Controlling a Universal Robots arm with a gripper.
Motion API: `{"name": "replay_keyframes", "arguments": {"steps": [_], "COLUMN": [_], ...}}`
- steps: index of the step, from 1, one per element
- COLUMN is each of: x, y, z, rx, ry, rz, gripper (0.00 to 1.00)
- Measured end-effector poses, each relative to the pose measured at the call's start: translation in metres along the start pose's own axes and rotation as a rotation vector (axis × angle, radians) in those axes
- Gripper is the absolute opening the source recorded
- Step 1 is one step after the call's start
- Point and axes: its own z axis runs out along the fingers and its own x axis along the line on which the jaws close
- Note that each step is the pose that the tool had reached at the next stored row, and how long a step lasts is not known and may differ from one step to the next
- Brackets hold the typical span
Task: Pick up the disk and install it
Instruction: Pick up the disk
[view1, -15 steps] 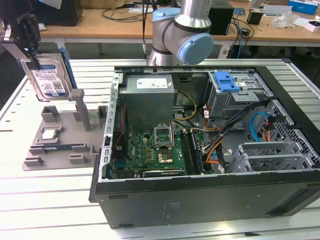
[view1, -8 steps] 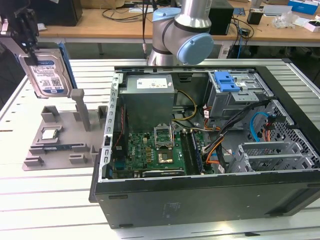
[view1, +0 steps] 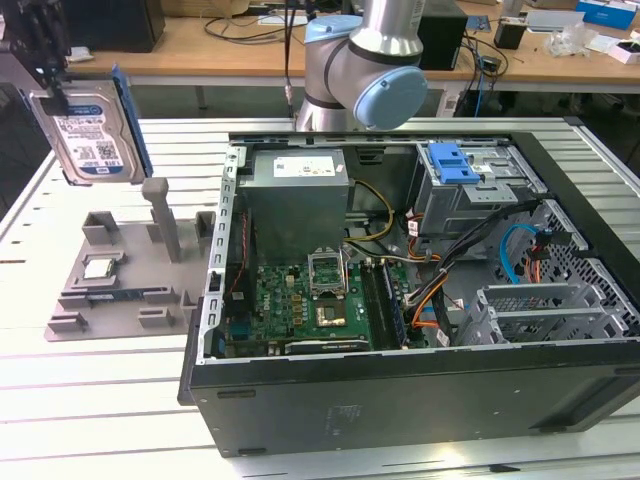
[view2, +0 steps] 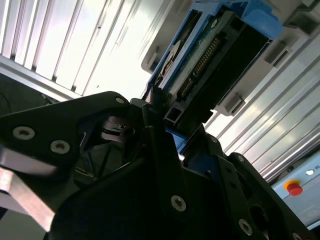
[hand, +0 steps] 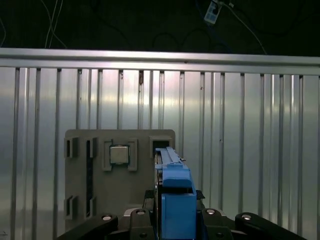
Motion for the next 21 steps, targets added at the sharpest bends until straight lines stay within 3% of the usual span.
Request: {"name": "replay_keyframes", "arguments": {"steps": [4, 10, 15, 21], "x": [-0.0002, -0.0006, -0.0009, -0.0011], "y": [0.0003, 0.0009, 0.0015, 0.0020], "z": [-0.0085, -0.0267, -0.0466, -0.0614], "rx": [0.0000, -0.0001, 0.0001, 0.0001], "ry": [0.0000, 0.0000, -0.0001, -0.0001], "rz": [0.000, 0.000, 0.000, 0.000], "gripper": [0.37, 0.37, 0.37, 0.37]}}
